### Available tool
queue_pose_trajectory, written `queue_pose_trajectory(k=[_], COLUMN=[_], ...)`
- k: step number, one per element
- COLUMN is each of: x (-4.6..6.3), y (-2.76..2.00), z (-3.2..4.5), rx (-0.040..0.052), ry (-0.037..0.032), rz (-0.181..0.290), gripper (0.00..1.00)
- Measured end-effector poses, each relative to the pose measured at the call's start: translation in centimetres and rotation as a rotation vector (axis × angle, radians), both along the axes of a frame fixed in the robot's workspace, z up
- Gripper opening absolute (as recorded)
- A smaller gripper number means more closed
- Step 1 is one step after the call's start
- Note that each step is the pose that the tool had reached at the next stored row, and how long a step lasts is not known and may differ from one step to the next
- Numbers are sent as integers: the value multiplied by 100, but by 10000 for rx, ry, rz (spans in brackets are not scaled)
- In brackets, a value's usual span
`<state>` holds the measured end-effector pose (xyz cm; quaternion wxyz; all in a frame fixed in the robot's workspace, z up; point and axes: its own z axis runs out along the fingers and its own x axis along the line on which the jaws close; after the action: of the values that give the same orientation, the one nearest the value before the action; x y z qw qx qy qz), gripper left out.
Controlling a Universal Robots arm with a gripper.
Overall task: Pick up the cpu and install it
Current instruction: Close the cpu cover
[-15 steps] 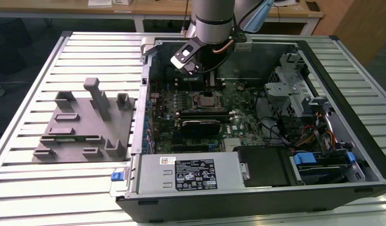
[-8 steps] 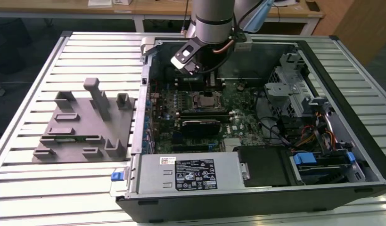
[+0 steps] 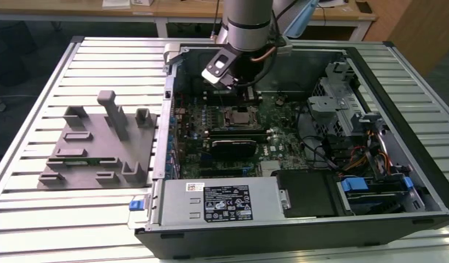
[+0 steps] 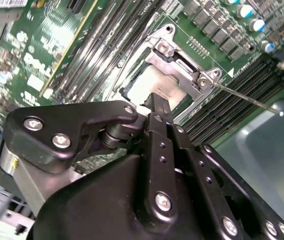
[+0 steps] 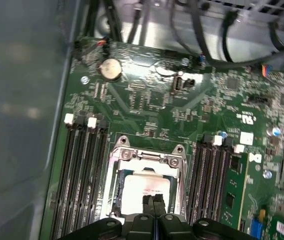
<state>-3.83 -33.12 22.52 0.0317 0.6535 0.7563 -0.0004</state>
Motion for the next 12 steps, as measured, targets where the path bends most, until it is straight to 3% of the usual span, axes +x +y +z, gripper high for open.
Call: queue_pose_trajectory(k=[12], x=[0], y=[0], z=[0], rx=[0], ry=[0], rz=[2196], gripper=[11])
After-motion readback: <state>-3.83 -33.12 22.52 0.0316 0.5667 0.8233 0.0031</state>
